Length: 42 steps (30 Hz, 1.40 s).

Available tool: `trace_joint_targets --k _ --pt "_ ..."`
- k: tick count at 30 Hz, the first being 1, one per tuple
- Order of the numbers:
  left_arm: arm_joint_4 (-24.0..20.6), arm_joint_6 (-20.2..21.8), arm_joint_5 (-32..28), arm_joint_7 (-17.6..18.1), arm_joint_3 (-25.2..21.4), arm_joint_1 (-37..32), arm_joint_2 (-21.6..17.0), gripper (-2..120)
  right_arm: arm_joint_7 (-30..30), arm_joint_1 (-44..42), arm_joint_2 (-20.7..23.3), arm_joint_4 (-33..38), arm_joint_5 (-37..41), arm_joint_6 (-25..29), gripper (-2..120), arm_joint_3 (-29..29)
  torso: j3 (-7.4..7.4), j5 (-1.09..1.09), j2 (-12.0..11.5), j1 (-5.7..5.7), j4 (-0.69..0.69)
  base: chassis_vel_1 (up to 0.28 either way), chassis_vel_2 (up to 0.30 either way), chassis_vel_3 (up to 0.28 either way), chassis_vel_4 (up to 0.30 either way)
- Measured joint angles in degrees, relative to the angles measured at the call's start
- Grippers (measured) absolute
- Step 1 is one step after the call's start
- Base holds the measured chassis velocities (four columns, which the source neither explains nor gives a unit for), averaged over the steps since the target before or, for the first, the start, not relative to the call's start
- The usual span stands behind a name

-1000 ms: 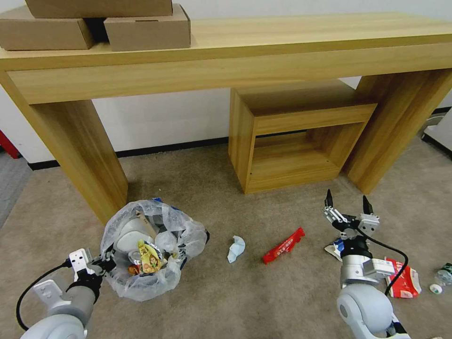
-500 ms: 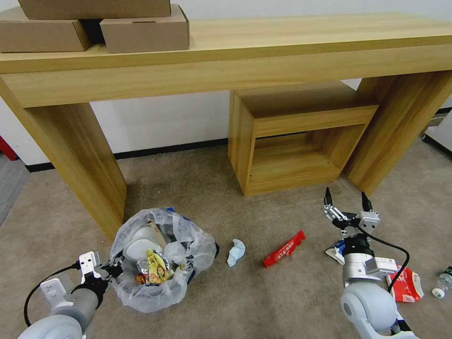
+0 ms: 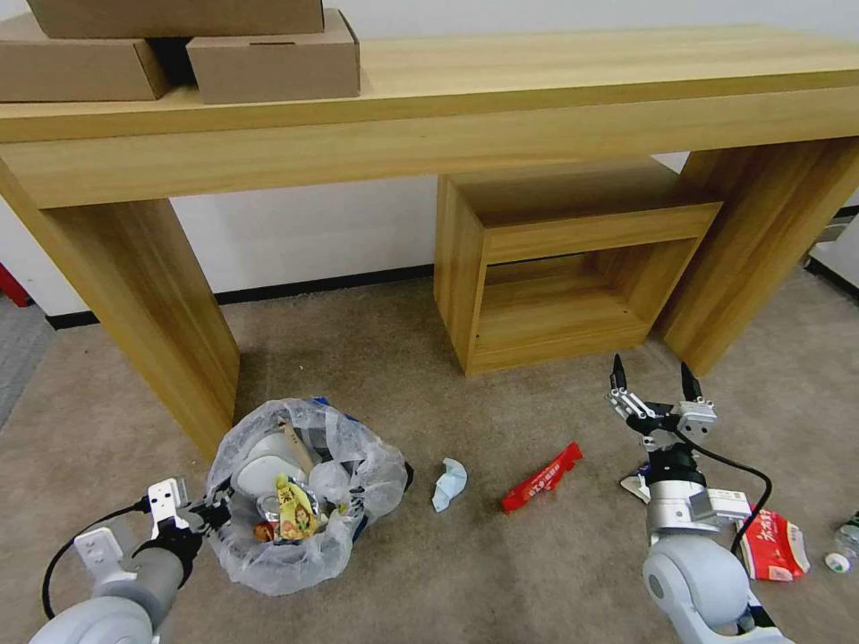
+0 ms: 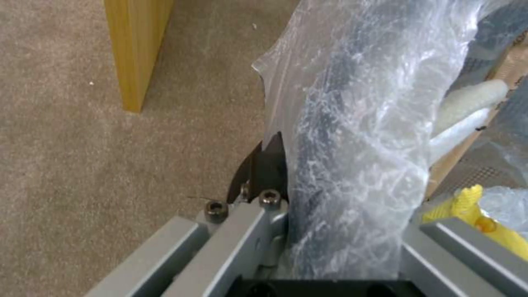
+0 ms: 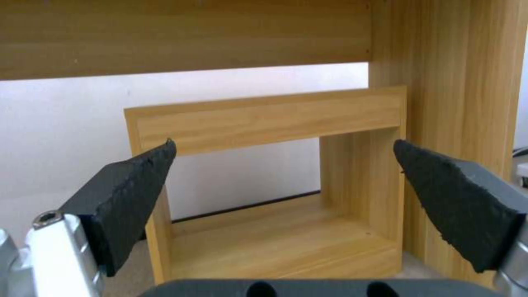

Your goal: Pick up the trash bin and place the garbage on the floor into it.

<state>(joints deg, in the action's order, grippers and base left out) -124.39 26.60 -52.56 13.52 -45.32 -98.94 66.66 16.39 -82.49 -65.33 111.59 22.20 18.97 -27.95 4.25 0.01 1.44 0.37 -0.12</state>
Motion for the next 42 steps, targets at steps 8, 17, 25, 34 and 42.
trace_joint_targets --k 8,17,25,34,42 --pt "0.02 -0.13 0.23 0.00 0.05 -0.12 0.34 0 6.31 0.68 1.87 2.37 5.64 -6.59 100 1.82 0.00 0.00 0.00 0.00 0.00 0.000 0.000 0.000 0.000" --pt "-0.60 -0.53 0.71 -0.06 -0.23 -0.76 0.98 0 14.49 2.53 3.60 3.06 13.02 -15.46 100 5.51 0.00 0.00 0.00 0.00 0.00 0.000 0.000 0.000 0.000" --pt "-0.98 -0.65 1.09 -0.03 -0.39 -0.97 1.67 0 20.72 6.05 4.24 1.10 23.31 -21.71 100 9.70 0.00 0.00 0.00 0.00 0.00 0.000 0.000 0.000 0.000" --pt "-0.61 -0.88 1.98 -0.05 -0.18 -1.03 2.71 0 20.55 7.27 4.40 2.03 25.89 -22.87 100 14.53 0.00 0.00 0.00 0.00 0.00 0.000 0.000 0.000 0.000" --pt "-0.61 -1.21 2.28 -0.04 -0.25 -1.20 3.23 0 24.54 9.51 3.68 0.09 28.88 -25.55 100 16.43 0.00 -0.01 0.00 0.00 0.00 0.000 0.000 0.000 0.000"
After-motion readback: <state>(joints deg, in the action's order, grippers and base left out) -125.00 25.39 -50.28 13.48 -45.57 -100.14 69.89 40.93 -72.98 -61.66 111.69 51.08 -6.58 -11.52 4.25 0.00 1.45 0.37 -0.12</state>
